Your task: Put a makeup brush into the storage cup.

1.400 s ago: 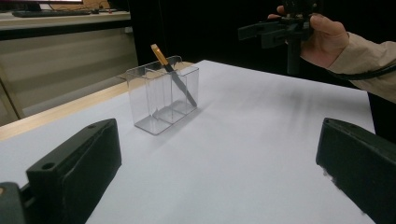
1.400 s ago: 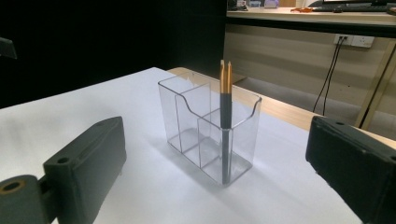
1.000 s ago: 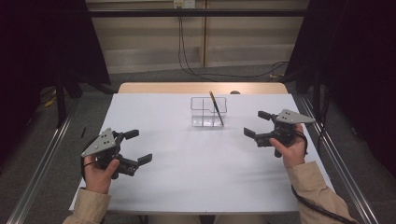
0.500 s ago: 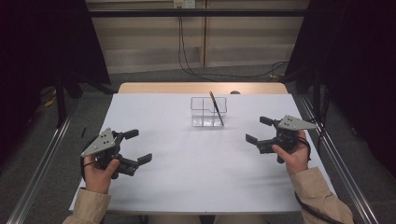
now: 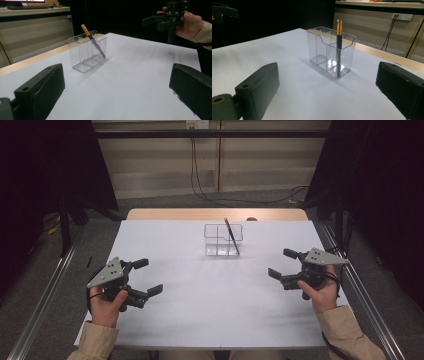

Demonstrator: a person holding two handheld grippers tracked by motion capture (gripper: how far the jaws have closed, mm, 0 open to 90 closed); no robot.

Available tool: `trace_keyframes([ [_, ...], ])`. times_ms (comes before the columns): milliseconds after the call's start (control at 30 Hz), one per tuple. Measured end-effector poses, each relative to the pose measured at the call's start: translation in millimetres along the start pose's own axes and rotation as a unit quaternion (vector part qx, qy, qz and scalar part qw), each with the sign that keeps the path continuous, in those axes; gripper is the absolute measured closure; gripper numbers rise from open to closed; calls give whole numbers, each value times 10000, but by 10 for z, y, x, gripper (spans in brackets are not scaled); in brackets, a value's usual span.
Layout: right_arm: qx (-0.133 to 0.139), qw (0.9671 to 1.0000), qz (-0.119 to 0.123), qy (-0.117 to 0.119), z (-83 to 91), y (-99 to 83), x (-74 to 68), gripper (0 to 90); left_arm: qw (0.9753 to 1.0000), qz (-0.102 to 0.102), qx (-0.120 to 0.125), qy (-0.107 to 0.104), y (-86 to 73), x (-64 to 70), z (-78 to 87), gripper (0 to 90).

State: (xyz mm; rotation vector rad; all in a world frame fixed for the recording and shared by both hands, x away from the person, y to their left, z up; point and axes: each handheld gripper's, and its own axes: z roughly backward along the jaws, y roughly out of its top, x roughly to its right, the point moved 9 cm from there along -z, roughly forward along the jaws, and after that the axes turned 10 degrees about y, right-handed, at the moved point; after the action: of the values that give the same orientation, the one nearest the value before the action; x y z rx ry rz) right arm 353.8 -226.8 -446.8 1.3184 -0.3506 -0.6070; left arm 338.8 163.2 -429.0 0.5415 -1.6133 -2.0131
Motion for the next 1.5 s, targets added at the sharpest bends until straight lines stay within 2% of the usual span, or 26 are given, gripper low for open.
trace_keyframes([
  [533,-71,9999,25,-79,143,-83,-56,44,10000,17,12,-19,0,1,-19,0],
  [900,-139,9998,88,-131,220,-128,-79,44,10000,-43,5,-6,5,-7,-23,0],
  [1500,-65,9997,115,-188,375,-125,-146,45,10000,-58,36,28,16,-11,-34,0],
])
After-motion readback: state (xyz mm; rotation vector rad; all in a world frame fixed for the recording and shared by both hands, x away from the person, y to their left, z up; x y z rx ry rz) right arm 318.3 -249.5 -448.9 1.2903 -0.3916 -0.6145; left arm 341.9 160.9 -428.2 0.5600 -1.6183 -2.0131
